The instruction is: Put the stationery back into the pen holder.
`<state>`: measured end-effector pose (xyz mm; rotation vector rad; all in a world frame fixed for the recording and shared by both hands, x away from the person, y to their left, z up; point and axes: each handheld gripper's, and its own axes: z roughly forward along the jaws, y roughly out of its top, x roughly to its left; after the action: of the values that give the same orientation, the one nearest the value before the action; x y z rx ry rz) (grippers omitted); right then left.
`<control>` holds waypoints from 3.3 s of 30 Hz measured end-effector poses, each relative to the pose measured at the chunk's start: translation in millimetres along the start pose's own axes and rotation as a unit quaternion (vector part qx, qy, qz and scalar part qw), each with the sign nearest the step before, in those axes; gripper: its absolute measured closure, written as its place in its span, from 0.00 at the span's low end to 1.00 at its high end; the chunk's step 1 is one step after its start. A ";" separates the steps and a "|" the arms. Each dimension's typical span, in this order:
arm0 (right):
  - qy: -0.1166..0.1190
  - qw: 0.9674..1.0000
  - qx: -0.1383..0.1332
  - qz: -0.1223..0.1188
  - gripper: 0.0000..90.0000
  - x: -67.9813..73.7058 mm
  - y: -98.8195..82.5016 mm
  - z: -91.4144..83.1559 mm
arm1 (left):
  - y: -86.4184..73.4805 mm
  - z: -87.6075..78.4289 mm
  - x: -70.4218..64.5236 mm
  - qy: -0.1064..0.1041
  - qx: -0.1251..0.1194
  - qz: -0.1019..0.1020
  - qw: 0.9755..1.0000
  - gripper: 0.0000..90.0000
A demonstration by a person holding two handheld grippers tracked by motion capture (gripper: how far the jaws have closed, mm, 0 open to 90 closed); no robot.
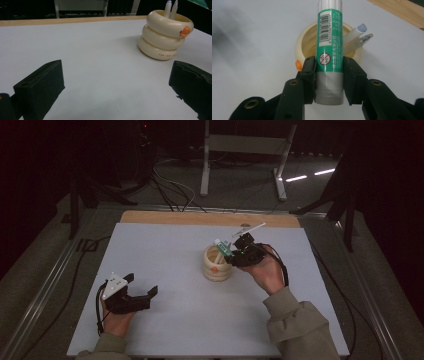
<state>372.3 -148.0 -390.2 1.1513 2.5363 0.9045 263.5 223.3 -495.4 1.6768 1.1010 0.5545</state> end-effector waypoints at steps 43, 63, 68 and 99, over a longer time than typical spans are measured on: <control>0.007 0.999 0.039 -0.007 0.72 -2.1 5.3 21.2 | -0.7 0.7 1.6 0.002 0.002 -0.001 1.000 0.00; 0.000 0.998 0.058 -0.013 0.72 -0.4 19.8 33.3 | -0.5 1.3 1.3 0.004 0.005 0.000 1.000 0.01; -0.005 0.998 0.067 -0.017 0.72 0.5 23.7 34.9 | -0.4 0.9 2.0 0.004 0.002 -0.004 1.000 0.01; -0.015 1.000 -0.019 -0.013 0.39 -4.3 14.1 34.4 | -0.5 0.3 1.5 0.004 0.001 -0.002 1.000 0.01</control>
<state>398.3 -128.7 -408.9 1.1090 2.4947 0.9179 264.3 224.4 -496.2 1.6753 1.1105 0.5577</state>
